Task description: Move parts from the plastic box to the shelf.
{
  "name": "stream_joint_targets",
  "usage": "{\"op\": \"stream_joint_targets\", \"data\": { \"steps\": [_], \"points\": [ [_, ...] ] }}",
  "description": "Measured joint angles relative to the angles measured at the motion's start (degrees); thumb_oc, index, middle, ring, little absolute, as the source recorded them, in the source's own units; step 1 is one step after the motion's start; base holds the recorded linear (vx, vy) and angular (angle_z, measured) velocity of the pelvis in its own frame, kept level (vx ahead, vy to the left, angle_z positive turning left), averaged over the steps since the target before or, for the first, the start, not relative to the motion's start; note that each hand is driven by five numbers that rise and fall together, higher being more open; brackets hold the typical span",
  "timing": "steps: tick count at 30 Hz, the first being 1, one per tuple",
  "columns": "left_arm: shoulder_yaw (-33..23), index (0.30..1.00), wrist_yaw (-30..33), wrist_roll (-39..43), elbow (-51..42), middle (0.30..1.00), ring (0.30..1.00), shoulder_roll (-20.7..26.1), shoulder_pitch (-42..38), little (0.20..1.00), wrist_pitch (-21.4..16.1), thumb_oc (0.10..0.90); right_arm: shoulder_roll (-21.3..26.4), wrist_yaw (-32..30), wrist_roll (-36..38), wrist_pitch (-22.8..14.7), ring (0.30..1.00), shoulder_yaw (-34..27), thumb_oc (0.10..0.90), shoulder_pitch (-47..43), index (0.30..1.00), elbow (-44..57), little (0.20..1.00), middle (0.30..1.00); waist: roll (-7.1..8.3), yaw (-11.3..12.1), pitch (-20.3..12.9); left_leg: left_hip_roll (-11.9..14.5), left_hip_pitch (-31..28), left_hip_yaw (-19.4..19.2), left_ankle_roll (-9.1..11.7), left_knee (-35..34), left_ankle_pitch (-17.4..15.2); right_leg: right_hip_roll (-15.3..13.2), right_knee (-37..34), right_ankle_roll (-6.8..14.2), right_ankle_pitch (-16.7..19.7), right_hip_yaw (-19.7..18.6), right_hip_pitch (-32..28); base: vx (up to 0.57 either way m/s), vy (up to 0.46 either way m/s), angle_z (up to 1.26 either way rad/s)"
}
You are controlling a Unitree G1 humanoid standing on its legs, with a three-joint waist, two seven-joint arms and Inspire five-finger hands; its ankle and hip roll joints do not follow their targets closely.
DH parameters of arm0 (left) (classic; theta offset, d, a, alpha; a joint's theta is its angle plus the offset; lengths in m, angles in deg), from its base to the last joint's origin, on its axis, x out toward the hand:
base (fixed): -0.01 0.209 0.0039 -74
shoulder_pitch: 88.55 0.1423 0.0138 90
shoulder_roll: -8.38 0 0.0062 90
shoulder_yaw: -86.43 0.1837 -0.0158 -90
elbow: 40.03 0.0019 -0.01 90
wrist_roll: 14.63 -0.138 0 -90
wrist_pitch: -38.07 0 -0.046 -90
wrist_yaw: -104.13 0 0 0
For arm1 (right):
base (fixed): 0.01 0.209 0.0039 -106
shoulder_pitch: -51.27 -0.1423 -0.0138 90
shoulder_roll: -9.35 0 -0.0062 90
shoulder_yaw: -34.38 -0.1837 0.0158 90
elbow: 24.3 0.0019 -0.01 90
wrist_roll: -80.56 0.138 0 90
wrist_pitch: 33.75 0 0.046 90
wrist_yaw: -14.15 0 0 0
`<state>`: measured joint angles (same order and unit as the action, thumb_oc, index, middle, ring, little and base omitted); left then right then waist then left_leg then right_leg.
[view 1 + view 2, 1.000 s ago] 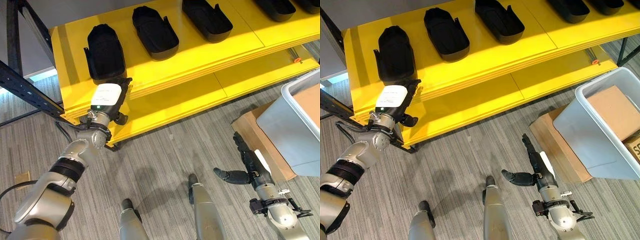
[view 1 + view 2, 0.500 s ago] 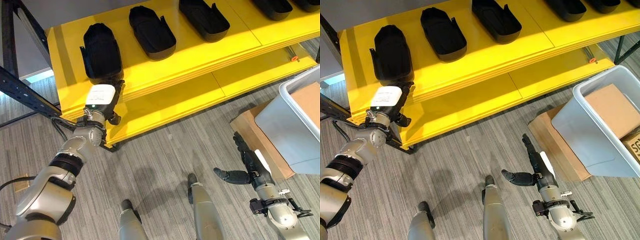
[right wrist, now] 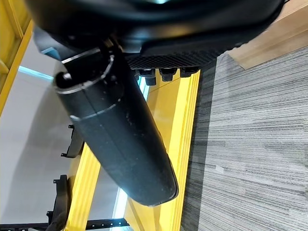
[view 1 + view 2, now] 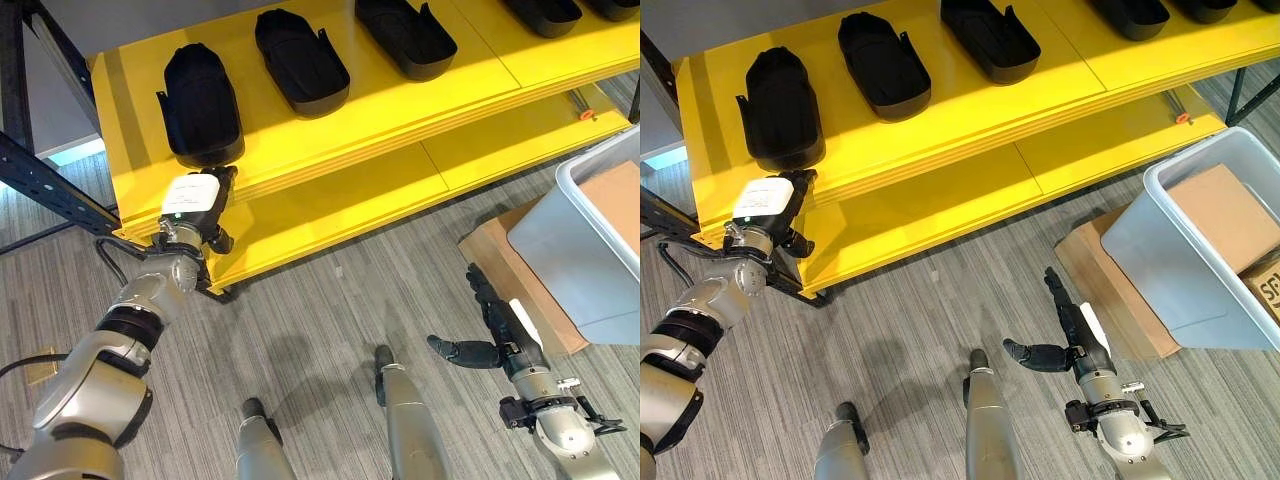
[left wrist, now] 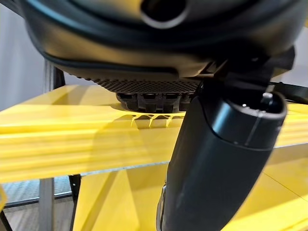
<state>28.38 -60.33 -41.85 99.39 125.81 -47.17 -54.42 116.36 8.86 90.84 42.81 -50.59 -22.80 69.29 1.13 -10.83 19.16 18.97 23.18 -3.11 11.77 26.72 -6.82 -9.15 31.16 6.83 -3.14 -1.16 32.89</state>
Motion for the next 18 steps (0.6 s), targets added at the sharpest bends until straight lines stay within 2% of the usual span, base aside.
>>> {"op": "stream_joint_targets", "data": {
  "steps": [11,18],
  "points": [
    [0.1,1.000,0.0,0.0,0.1,1.000,1.000,0.0,-0.8,1.000,0.0,0.900,0.0,0.0,1.0,0.0,1.000,0.0,0.900,-0.1,1.000,0.0,1.000,1.000,0.17,0.0,-0.1,0.0,0.0,0.0,0.0,0.1,0.0,0.1,0.0,-0.1,0.1,-0.1,0.0,0.00,0.000,0.00],
    [1.6,1.000,0.0,0.1,0.7,1.000,1.000,0.0,-2.4,1.000,0.0,0.900,0.0,0.1,1.2,0.0,1.000,-0.1,0.900,-0.1,1.000,0.0,1.000,1.000,0.95,-0.2,-0.7,0.1,0.0,-0.2,0.1,0.4,-0.2,0.1,0.1,-0.1,0.2,-0.3,0.2,0.00,-0.003,-0.01]
  ]
}}
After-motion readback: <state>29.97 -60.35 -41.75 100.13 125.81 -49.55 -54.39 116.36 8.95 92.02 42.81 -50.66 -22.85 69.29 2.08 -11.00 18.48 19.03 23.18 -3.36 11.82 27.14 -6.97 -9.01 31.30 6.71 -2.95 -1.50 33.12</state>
